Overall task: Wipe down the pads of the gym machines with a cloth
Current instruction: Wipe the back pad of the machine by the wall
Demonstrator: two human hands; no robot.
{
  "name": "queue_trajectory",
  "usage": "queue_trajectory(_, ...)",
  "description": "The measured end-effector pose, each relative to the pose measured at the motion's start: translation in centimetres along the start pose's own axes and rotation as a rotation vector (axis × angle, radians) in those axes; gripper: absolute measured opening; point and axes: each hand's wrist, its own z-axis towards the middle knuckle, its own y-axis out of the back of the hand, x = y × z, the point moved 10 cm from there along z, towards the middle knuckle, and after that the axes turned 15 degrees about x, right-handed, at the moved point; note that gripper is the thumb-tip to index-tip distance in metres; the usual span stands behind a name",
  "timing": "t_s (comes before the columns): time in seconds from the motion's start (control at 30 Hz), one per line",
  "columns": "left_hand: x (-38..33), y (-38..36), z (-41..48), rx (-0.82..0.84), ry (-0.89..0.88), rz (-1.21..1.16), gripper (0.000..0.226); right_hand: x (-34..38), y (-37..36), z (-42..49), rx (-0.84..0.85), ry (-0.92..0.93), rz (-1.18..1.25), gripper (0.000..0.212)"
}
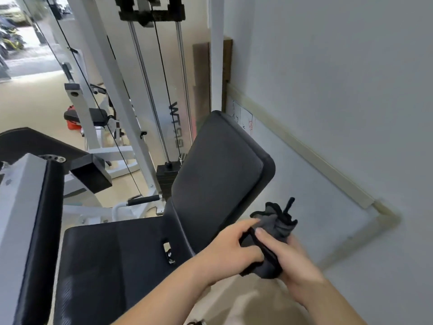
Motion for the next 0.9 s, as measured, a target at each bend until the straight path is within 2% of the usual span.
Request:
queue_trajectory(0.07, -1.3, 1.8, 0.7, -0.069, 0.008, 0.14, 0.055, 0.5, 2.4, -0.2, -0.153, 0.077, 0.079, 0.041)
queue_trajectory(0.13, -3.6, 5.4, 1.3, -0.255, -0.02, 0.388, 0.055, 2.0, 4.2, -0.6, -0.33, 0.164, 0.075, 0.049)
queue_trajectory(0.2, -6.2, 8.2, 2.4, -0.372, -0.04, 0.635, 0.057, 4.4, 4.3, -0.7, -0.425, 0.263, 0.057, 0.053)
queue_trajectory(0.27, -7.3, 9.4, 4.2, -0.361, 0.002, 0.831, 0.067, 7.4, 3.3, -0.3, -0.456, 0.384, 0.008, 0.045)
queue_trajectory(0.33, -6.9, 9.2, 5.8, -0.28, 0.015, 0.942, 0.079, 9.5, 1.9, 0.8, -0.517, 0.446, -0.101, 0.042)
queue_trajectory(0.47, -3.9, 9.8, 5.8, -0.262, -0.176, 0.927, 0.083, 8.6, -0.6, 3.4, -0.738, 0.484, -0.392, 0.056)
queue_trajectory(0.57, -0.4, 11.8, 4.5, -0.261, -0.285, 0.861, 0.072, 4.9, -1.2, 5.2, -0.768, 0.476, -0.487, 0.047)
queue_trajectory(0.67, 4.9, 13.5, 3.4, -0.258, -0.233, 0.842, 0.068, -0.9, -1.8, 7.5, -0.715, 0.393, -0.458, 0.039)
queue_trajectory(0.8, 10.8, 14.4, 2.6, -0.236, -0.076, 0.751, 0.076, -10.3, -4.7, 10.4, -0.6, 0.221, -0.373, 0.055)
queue_trajectory(0.9, 13.0, 15.8, 2.4, -0.301, 0.026, 0.67, 0.073, -12.1, -5.3, 11.0, -0.593, 0.187, -0.289, 0.05)
